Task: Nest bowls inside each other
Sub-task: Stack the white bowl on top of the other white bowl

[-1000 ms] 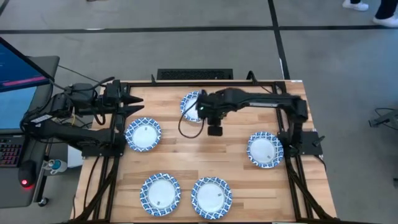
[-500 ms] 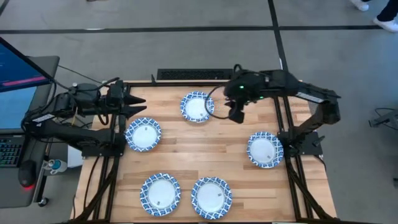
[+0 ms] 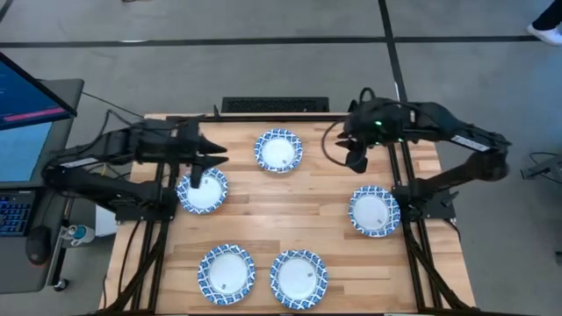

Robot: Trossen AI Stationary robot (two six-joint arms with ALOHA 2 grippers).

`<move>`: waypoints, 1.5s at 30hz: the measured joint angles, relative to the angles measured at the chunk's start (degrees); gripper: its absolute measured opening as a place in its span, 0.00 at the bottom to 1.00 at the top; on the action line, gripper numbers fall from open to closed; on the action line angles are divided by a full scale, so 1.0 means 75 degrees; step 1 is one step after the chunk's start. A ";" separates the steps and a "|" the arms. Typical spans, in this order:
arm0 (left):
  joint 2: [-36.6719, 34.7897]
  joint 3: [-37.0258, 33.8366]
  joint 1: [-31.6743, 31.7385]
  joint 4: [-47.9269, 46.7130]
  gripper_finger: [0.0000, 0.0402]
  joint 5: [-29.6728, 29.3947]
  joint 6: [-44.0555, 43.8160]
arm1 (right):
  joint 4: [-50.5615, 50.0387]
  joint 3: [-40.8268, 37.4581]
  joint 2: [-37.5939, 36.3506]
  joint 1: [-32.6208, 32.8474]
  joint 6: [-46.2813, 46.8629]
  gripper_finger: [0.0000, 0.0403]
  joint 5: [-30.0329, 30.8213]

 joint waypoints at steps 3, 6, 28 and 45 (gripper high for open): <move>0.0589 0.0000 0.0001 0.0271 0.31 0.0212 0.0118 | 0.1100 -0.1325 -0.0947 -0.0004 0.0250 0.29 -0.0003; 0.1105 0.0000 0.0016 0.0578 0.31 0.0578 0.0477 | 0.2418 -0.2640 -0.1837 -0.0004 0.0843 0.29 0.0001; 0.0690 -0.2126 0.0890 -0.1288 0.31 0.0826 -0.2434 | 0.5428 -0.4943 -0.2137 0.0207 0.1166 0.29 -0.0115; -0.0182 -0.4061 -0.0129 -0.0756 0.31 0.0843 -0.6161 | 0.7295 -0.4940 -0.1191 0.0600 0.0197 0.29 -0.1164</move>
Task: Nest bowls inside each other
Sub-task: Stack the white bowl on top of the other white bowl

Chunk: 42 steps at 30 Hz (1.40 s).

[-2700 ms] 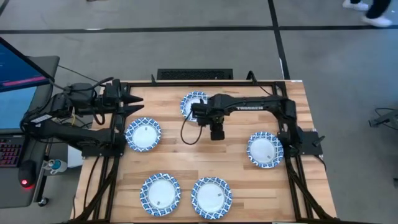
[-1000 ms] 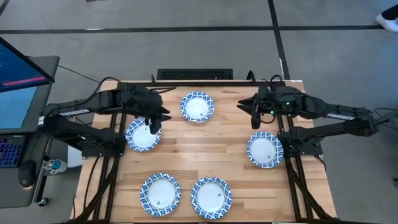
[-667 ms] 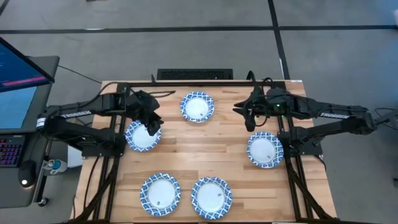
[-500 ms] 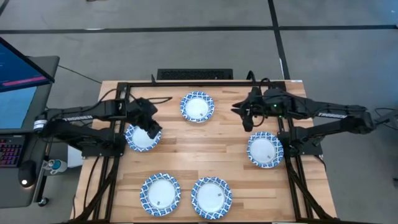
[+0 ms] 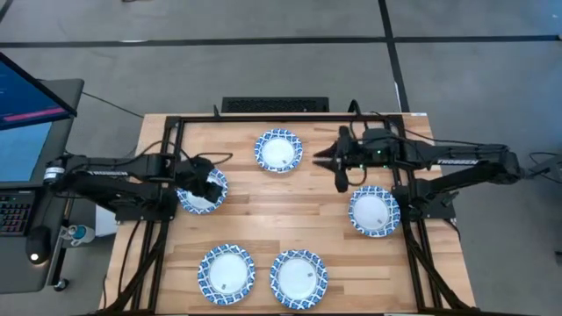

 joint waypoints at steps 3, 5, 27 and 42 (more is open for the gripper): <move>0.0129 -0.0199 -0.0222 0.0050 0.31 -0.0053 -0.0539 | 0.0520 0.0003 0.0260 0.0170 0.0013 0.29 -0.0535; 0.0198 -0.0251 -0.0358 0.0061 0.31 -0.0196 -0.0814 | 0.0636 0.0003 0.0406 0.0248 0.0021 0.29 -0.0552; 0.1337 -0.0323 -0.0511 -0.0293 0.31 -0.0371 -0.0588 | 0.1267 0.0006 0.1142 0.0300 0.0312 0.29 -0.0539; 0.2443 -0.0323 -0.0461 0.0753 0.31 -0.0321 0.0706 | 0.1264 0.0006 0.1136 0.0300 0.0368 0.29 -0.0536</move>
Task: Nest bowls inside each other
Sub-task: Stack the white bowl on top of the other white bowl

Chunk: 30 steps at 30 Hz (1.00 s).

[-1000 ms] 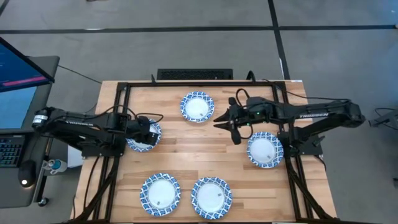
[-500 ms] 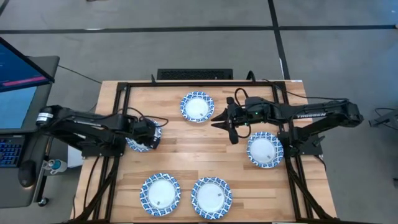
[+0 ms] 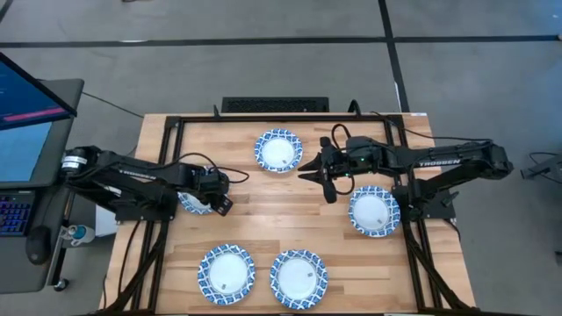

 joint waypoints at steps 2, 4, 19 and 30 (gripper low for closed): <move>0.0070 0.0000 0.0005 -0.0080 0.31 -0.0008 0.0085 | -0.0003 0.0000 0.0000 0.0000 0.0058 0.29 0.0000; 0.0202 0.0000 0.0005 -0.0057 0.31 -0.0010 0.0223 | -0.0003 0.0000 0.0000 0.0000 0.0061 0.29 0.0000; 0.0542 0.0029 0.0005 0.0348 0.31 0.0599 0.0891 | -0.0058 0.0000 -0.0003 0.0000 0.0064 0.29 0.0003; 0.0624 0.0032 0.0007 0.0352 0.31 -0.0780 0.0787 | -0.0055 0.0000 -0.0003 0.0000 0.0067 0.29 0.0003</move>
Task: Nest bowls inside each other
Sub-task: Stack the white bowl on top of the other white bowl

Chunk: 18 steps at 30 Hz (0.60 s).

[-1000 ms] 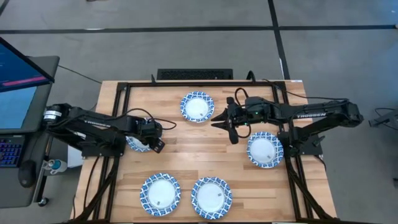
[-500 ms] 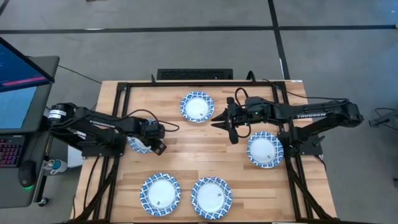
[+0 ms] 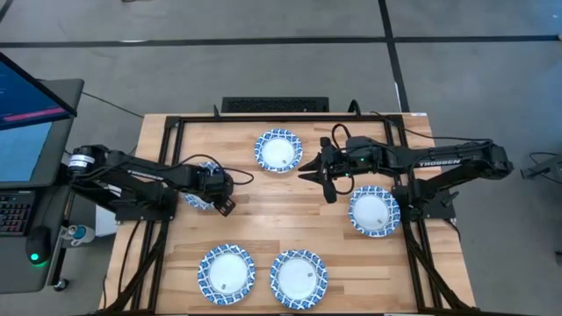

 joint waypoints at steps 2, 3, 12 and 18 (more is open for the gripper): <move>0.0029 0.0000 0.0028 0.0010 0.31 -0.0032 -0.0033 | 0.0000 0.0000 0.0000 0.0000 0.0005 0.29 0.0000; 0.0078 0.0001 0.0030 0.0033 0.31 -0.0033 -0.0034 | 0.0000 0.0000 0.0000 0.0000 0.0006 0.29 0.0000; 0.0231 0.0022 0.0070 -0.0031 0.06 0.0088 0.0383 | 0.0023 0.0000 0.0000 0.0000 0.0009 0.29 0.0003; 0.0201 0.0678 0.0329 -0.0395 0.01 -0.0144 0.0828 | 0.0029 0.0000 0.0000 0.0000 0.0006 0.29 0.0158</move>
